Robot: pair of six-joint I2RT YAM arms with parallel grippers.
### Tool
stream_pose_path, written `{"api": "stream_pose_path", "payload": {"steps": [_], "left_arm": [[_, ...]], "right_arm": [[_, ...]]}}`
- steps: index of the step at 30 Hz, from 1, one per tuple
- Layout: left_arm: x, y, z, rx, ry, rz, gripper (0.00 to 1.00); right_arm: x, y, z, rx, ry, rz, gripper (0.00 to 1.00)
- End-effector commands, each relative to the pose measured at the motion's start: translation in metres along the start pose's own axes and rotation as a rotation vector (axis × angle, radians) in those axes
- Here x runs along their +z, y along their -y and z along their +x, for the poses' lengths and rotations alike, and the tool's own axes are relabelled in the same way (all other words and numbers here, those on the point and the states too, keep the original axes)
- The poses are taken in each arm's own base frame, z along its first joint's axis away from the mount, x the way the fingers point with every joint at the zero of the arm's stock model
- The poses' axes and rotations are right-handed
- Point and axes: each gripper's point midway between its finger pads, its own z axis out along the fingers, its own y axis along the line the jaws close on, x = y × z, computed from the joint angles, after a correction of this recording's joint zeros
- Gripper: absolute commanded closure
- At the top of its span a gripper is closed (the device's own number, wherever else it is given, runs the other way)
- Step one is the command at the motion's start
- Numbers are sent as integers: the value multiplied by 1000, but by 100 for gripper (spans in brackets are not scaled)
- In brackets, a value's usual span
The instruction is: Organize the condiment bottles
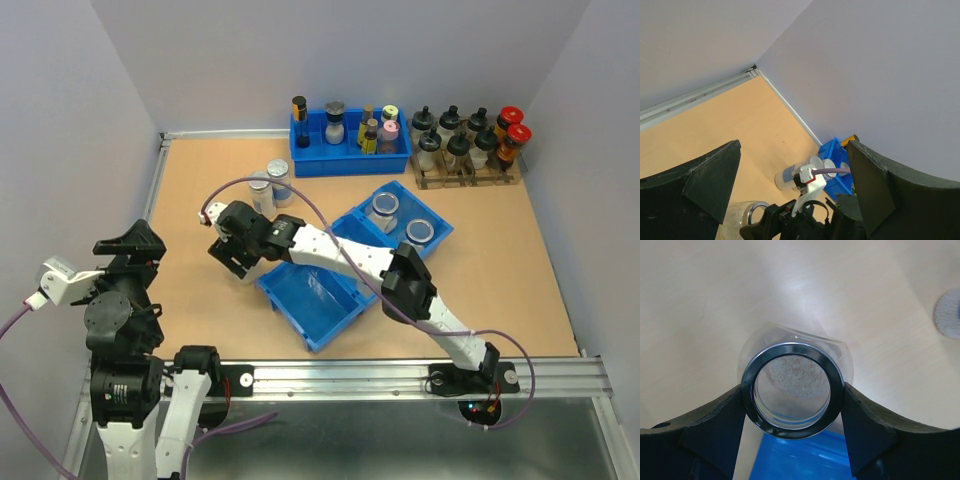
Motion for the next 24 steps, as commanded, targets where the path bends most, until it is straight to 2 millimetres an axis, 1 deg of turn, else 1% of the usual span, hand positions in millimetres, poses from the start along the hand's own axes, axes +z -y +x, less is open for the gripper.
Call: {"api": "stream_pose_path", "payload": {"steps": [1,2,3,4,5,6,7,8,9,10,11,13,14,15,17,18,19,20,21,23,24], "left_arm": [[4,10,-4,-22,23,39,1],[4,10,-3,-20,21,41,1],[5,10,-2,-19,19,41,1],[6,11,-1,-19,19,43,1],[7,11,0,-18,15,42,1],[7,11,0,-17,15,44,1],[8,11,2,-17,13,46,1],[9,12,3,-16,10,47,1],[10,12,4,-15,7,48,1],[10,12,5,-15,6,49,1],[11,12,6,-15,4,52,1],[12,12,8,-13,1,51,1],[13,11,9,-13,0,50,1],[14,11,11,-10,-3,47,1],[15,11,12,-11,-4,50,1],[16,12,13,-11,-5,52,1],[18,13,14,-13,-6,55,1],[19,14,15,-14,-9,59,1],[21,16,18,-15,-17,64,1],[23,19,19,-17,-20,71,1],[26,21,22,-14,-30,75,1]], "right_arm": [[-64,37,-69,1,193,68,100],[-70,46,-74,7,207,94,100],[-75,59,-77,19,215,114,100],[-87,67,-85,29,239,124,100],[-93,83,-87,45,246,147,100],[-98,92,-89,54,254,158,100],[-110,99,-91,51,265,165,100],[-115,106,-91,53,267,178,100],[-122,119,-88,54,263,211,100],[-138,126,-90,55,278,226,100],[-136,135,-73,56,237,245,100],[-145,144,-60,47,212,272,100],[-163,148,-59,50,224,284,100],[-159,155,-38,53,176,293,100],[-170,160,-26,64,163,300,100],[-183,163,-26,71,181,300,100],[-180,162,-10,76,144,296,100],[-181,163,-4,85,136,297,100],[-185,161,5,90,124,289,99],[-185,158,16,106,109,280,100],[-187,156,24,120,97,275,100]]}}
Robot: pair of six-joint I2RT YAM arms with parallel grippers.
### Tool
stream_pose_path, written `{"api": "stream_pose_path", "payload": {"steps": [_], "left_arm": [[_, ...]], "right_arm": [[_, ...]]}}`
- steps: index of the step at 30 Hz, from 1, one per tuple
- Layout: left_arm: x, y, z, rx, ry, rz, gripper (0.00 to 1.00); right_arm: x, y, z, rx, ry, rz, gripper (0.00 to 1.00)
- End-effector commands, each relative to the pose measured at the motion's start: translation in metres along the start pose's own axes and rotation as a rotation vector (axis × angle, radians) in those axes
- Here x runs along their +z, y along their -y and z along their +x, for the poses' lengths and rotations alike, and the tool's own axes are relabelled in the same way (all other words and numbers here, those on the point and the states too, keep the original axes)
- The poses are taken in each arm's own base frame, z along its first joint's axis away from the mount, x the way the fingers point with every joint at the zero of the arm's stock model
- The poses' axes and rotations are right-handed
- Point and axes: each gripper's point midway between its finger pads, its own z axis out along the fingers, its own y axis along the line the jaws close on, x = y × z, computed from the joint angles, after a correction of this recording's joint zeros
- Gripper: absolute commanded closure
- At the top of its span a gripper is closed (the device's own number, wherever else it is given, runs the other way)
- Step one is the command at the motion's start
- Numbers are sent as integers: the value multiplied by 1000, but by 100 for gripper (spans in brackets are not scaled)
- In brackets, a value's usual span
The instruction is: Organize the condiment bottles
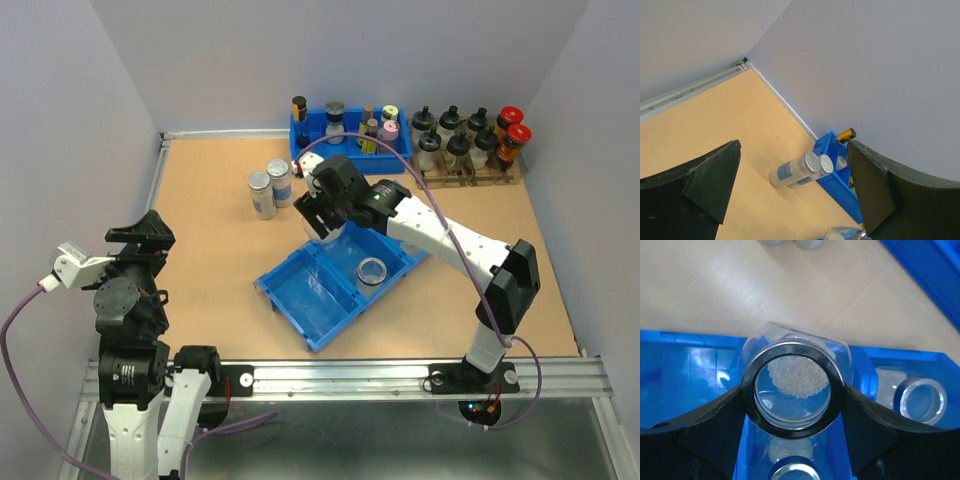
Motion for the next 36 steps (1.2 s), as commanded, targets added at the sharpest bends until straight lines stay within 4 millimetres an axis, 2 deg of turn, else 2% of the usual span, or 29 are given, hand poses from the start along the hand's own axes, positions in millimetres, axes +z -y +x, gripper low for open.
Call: {"api": "stream_pose_path", "payload": {"steps": [1,2,4,5,6,11,19,27,30,31,33,35,36], "left_arm": [[12,15,2,-12,0,42,1],[13,15,3,-9,-1,41,1],[15,17,3,-11,-1,45,1],[16,16,5,-7,-5,44,1],[16,17,6,-8,-7,49,1],[19,17,11,-13,-18,53,1],[17,14,12,-8,-13,53,1],[16,13,10,-4,-6,50,1],[16,13,9,-5,-2,52,1],[16,13,9,-4,-2,52,1],[16,13,9,-4,-1,50,1],[16,12,10,-4,-4,50,1],[16,13,10,-3,-5,53,1]], "right_arm": [[-21,-1,-8,37,70,-18,100],[-17,-1,7,41,39,-14,100],[-17,1,23,50,9,0,100],[-19,3,21,56,15,9,100],[-15,6,33,59,-12,22,99],[-8,8,52,84,-44,-8,100],[6,4,94,22,-91,-166,100],[23,10,99,34,-86,-184,100],[24,13,98,39,-89,-166,92],[24,13,99,39,-92,-165,83],[26,12,103,45,-104,-166,75],[26,11,108,61,-127,-164,60],[26,11,109,67,-132,-163,55]]}}
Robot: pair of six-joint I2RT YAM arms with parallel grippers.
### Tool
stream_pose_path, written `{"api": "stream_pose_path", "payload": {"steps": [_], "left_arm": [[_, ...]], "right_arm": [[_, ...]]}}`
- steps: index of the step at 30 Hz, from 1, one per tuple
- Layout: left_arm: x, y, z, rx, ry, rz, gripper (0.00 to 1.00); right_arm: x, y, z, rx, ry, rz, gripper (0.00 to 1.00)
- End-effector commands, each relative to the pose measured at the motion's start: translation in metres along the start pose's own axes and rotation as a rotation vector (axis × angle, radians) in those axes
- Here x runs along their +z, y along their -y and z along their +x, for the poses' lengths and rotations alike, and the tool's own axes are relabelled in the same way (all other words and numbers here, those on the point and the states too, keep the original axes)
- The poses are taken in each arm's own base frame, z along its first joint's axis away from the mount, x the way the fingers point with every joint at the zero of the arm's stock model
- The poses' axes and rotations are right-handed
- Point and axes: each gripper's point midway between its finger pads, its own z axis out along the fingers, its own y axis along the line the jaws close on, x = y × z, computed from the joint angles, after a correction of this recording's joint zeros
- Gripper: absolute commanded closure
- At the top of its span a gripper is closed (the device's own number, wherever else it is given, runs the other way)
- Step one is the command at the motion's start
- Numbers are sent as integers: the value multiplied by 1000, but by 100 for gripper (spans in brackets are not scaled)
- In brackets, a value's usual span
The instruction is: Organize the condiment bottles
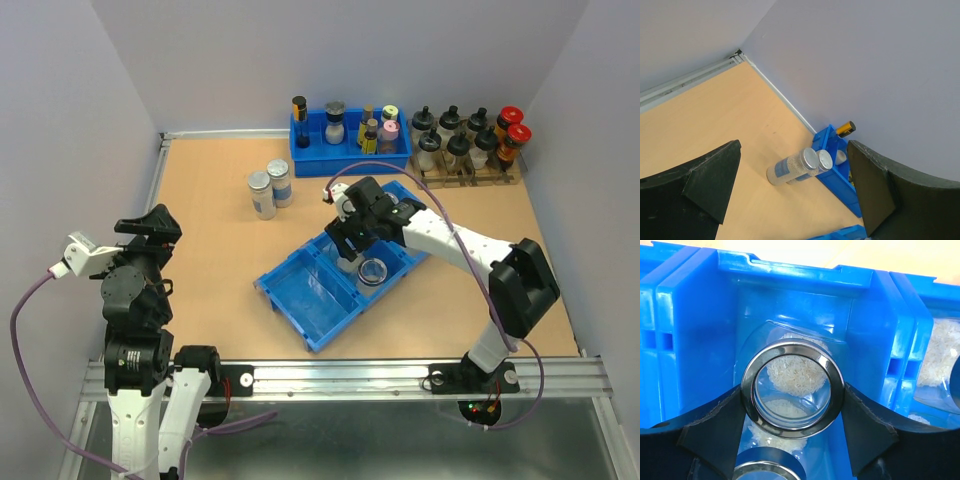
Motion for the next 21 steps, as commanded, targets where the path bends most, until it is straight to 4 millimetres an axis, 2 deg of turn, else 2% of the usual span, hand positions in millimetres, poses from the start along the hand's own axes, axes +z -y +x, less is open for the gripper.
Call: {"api": "stream_pose_path", "payload": {"steps": [1,2,6,7,9,10,14,15,18,19,21], "left_arm": [[0,8,-9,-7,36,31,1],[-1,9,-11,-9,39,36,1],[0,10,-10,-2,34,35,1],[1,10,-9,-1,31,36,1],[2,12,-10,-2,31,38,1],[2,12,-10,-1,30,37,1],[4,15,-10,1,27,43,1],[4,16,-10,4,26,46,1],[5,17,-8,6,17,50,1],[5,18,-6,7,7,60,1],[6,21,-1,11,-10,75,1]], "right_arm": [[-1,1,-18,20,64,8,51],[-3,1,-17,33,55,8,45],[-16,4,-21,49,73,30,33],[-23,4,-25,52,88,37,26],[-32,5,-34,60,106,44,5],[-37,9,-38,66,114,61,0],[-62,10,-58,69,155,71,0],[-73,11,-74,62,198,74,0],[-90,12,-100,52,266,80,0],[-95,14,-116,51,298,82,0],[-94,20,-129,51,315,109,0]]}}
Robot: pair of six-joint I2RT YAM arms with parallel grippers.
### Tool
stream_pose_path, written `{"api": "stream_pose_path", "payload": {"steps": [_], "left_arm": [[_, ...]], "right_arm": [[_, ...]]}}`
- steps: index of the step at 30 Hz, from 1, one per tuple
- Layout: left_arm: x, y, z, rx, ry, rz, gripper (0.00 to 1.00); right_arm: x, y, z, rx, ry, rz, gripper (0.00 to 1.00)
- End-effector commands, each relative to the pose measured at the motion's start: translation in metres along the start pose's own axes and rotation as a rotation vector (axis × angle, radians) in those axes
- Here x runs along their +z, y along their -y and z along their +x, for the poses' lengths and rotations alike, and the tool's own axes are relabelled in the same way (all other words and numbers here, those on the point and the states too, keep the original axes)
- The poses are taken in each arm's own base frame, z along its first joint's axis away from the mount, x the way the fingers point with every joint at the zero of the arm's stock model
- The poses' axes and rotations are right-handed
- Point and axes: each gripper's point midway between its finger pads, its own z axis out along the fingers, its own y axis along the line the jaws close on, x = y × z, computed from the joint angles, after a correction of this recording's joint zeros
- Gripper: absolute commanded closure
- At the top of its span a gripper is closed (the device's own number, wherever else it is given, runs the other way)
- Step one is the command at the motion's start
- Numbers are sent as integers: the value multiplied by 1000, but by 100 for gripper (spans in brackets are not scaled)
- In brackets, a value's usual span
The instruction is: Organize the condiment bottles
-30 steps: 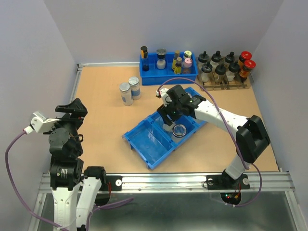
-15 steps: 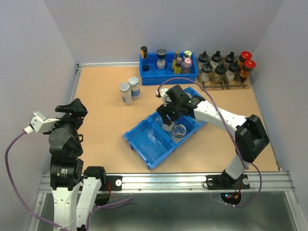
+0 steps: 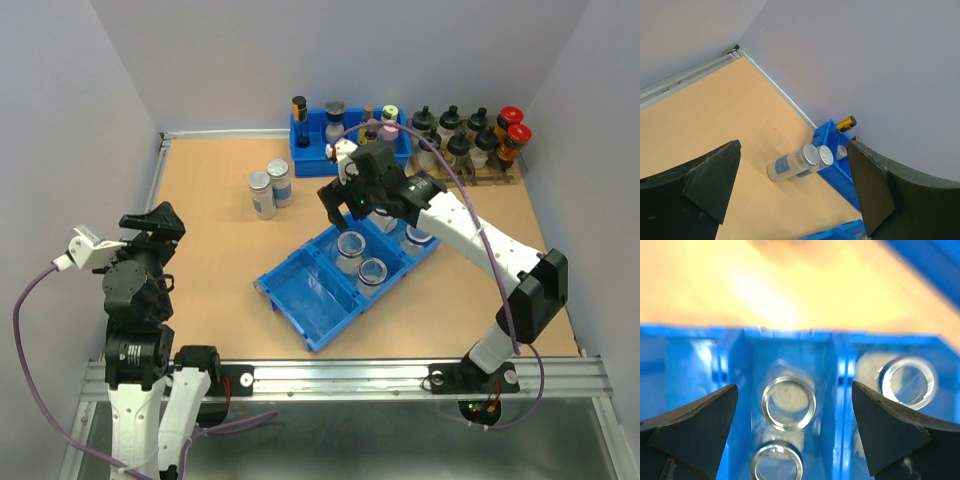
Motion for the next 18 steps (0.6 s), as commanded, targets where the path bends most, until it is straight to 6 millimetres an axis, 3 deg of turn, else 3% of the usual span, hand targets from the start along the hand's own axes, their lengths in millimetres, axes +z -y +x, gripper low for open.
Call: {"api": "stream_pose_path", "payload": {"steps": [1,5,6,7,9,11,13,14,15,17,18], "left_arm": [[4,23,-1,15,-12,96,1],[11,46,29,108,-149,223,1],[18,50,45,142,-213,245,1],[14,65,55,169,-284,331,1],[26,69,82,258,-391,375,1],[27,81,96,315,-473,456,1],[43,75,117,419,-548,457,1],[50,82,113,452,-540,473,1],[62,76,124,508,-570,465,1],[71,86,127,563,-586,516,1],[76,86,132,586,-602,528,1]], "right_arm": [[-18,13,-74,-2,168,66,0],[10,24,-108,36,201,123,0],[13,28,-114,52,209,144,0],[23,29,-115,67,201,149,0],[17,27,-132,74,243,141,0],[15,24,-137,108,258,127,0],[12,25,-136,120,260,133,0],[9,26,-135,128,261,138,0],[4,26,-131,130,258,140,0],[-4,25,-126,156,257,143,0],[-17,25,-127,166,276,142,0]]}}
